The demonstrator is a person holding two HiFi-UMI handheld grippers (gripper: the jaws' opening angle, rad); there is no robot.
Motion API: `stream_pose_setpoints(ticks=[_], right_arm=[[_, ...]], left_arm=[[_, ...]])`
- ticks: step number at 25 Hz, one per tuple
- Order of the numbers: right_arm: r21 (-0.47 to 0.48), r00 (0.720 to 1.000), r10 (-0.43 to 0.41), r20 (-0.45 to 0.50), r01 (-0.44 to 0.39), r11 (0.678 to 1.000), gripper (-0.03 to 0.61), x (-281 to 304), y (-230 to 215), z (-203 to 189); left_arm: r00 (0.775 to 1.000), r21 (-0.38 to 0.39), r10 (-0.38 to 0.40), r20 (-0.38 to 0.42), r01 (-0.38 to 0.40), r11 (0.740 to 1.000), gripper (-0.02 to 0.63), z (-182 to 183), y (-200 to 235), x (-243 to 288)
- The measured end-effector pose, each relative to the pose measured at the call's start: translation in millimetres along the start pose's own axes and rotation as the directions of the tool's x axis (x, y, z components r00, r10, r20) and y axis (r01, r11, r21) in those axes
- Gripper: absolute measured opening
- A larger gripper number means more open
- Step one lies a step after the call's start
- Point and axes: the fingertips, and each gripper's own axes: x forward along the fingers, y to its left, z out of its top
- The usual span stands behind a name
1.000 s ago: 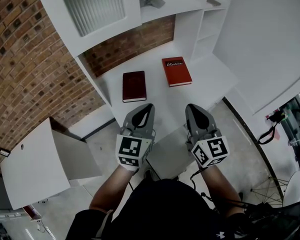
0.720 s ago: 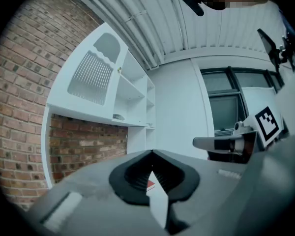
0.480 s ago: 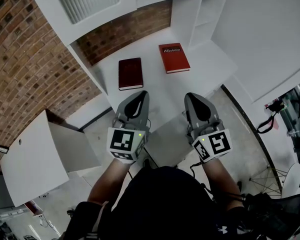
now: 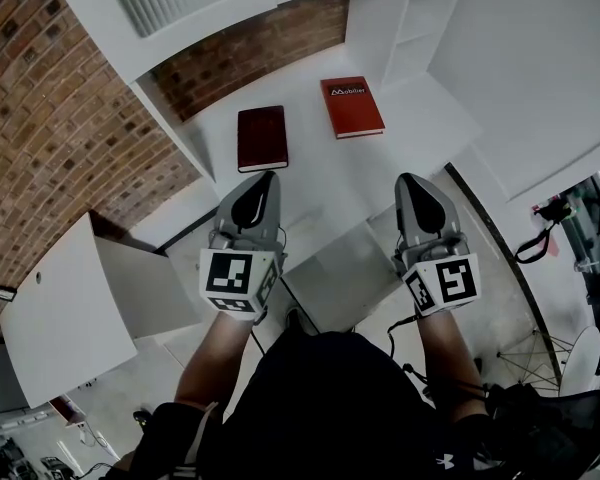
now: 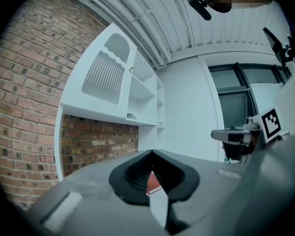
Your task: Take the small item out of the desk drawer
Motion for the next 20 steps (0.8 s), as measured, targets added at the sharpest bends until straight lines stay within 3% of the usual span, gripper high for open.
stream_pose_setpoints(ticks=[6,12,20], right_arm=[[0.018,1.0,0.018,-0.015,-0.018,1.0,0.002,4,4,-8],[0.101,1.0,0.02,-0.021,-0.017,0.995,0.002,8,-1,-16],[0.102,1.0,0.019,-0.025,-0.017,0.995,0.002,9,-4,-17]], left_arm=[[1.0,-0.005,0.006,-0.007,-0.006,1.0,0.002,-5,3,1],[1.0,-0.005,0.0,-0.015,0.0,1.0,0.003,-9,3,4],[1.0,-0.004,-0.006,-0.023,0.006,1.0,0.002,-11,0,8]])
